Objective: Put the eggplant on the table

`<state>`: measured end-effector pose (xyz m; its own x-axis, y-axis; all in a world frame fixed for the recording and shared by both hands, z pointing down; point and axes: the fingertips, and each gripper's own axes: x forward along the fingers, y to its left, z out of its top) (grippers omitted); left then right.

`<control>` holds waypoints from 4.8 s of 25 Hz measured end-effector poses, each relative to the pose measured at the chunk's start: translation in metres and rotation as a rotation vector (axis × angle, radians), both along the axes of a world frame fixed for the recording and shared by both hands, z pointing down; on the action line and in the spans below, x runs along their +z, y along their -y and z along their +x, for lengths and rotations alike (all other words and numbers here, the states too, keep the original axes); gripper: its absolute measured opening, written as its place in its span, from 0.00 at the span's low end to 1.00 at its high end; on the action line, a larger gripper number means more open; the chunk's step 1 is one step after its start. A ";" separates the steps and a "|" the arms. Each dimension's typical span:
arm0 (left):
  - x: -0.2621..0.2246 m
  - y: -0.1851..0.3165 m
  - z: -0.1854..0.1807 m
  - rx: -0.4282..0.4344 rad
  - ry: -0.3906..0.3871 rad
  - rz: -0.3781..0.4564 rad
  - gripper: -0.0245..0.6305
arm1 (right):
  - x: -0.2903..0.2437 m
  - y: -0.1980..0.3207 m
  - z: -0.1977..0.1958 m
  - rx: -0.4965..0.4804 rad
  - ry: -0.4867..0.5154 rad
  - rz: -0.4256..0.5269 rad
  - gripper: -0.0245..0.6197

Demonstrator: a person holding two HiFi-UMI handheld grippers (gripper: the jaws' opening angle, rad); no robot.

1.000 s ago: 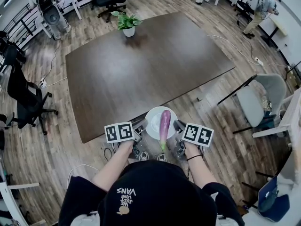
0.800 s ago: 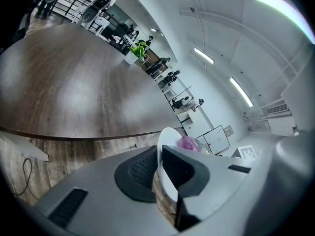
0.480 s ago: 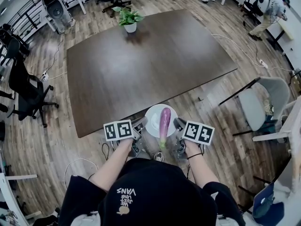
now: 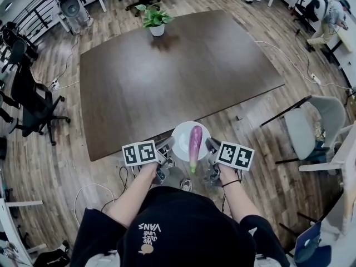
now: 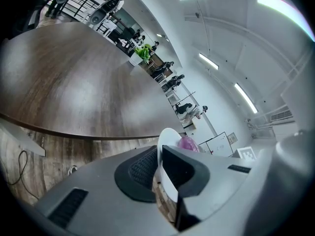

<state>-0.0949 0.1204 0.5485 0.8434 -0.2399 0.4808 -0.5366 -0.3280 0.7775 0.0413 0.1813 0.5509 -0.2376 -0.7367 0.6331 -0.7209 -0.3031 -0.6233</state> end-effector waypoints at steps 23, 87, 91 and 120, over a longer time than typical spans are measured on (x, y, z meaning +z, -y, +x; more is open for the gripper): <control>-0.012 0.142 0.027 0.119 -0.022 0.020 0.09 | -0.010 0.126 0.019 0.127 -0.022 0.012 0.13; 0.077 0.392 0.132 -0.195 0.057 -0.054 0.09 | 0.071 0.422 0.140 -0.229 -0.020 -0.106 0.13; 0.082 0.400 0.134 -0.202 0.063 -0.055 0.09 | 0.076 0.433 0.143 -0.239 -0.022 -0.109 0.13; 0.101 0.416 0.138 -0.167 0.231 -0.075 0.10 | 0.098 0.451 0.143 -0.276 -0.025 -0.149 0.13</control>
